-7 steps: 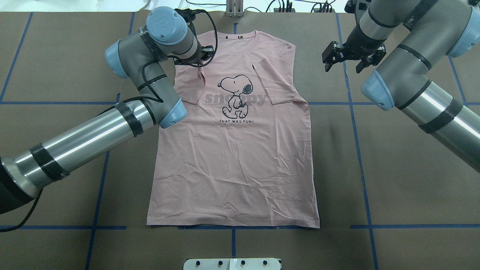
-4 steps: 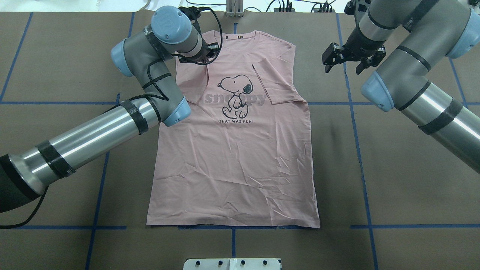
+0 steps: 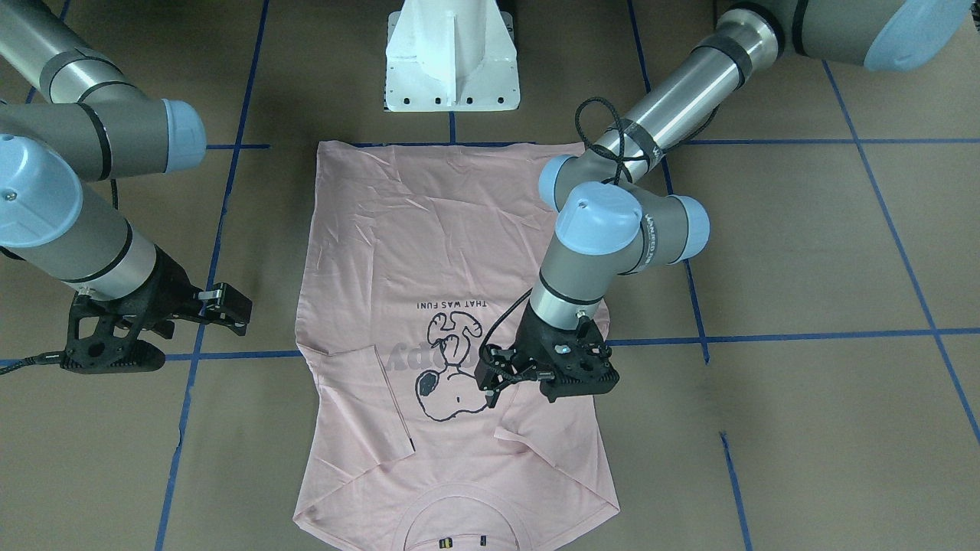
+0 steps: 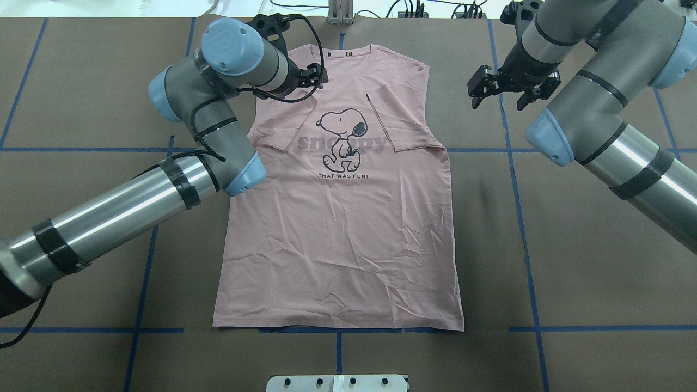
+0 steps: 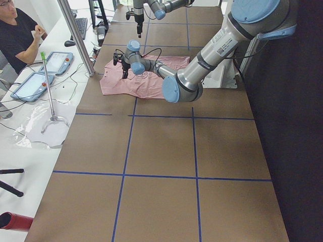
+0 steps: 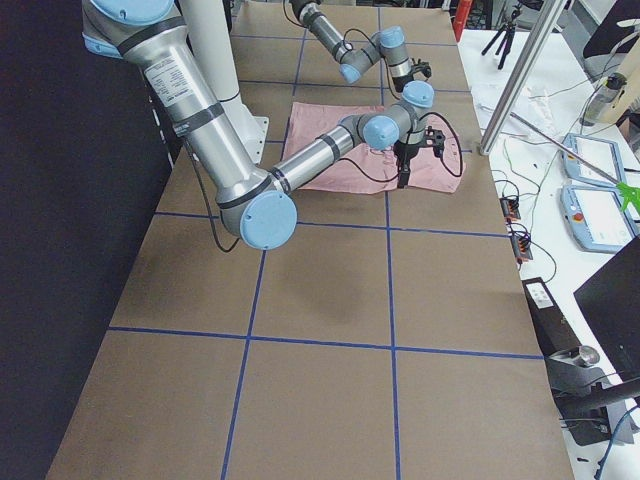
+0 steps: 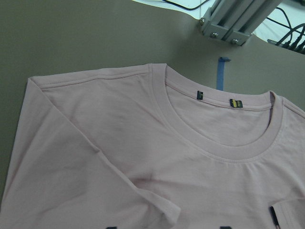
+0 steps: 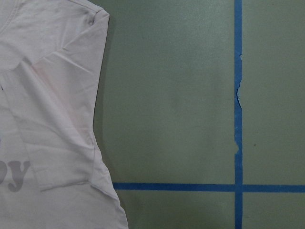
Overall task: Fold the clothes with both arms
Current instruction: 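Fold the sleeve nearest the left gripper inward onto the shirt body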
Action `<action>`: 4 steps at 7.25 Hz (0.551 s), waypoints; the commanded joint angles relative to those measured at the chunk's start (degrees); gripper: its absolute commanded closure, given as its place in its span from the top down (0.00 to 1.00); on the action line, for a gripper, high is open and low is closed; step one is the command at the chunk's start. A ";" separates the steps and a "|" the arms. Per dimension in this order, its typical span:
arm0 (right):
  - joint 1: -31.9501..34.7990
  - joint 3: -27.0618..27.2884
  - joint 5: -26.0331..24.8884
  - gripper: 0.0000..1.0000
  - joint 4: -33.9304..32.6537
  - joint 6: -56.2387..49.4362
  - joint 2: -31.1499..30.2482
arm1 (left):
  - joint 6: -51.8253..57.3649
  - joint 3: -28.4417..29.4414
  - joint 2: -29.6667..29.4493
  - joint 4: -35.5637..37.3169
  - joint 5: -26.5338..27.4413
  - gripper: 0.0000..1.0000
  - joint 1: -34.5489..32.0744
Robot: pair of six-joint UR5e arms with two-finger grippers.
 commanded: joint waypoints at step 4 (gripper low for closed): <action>-17.73 21.91 -13.21 1.00 18.08 27.37 -23.03 | 2.65 -42.11 21.54 27.02 -3.90 1.00 5.37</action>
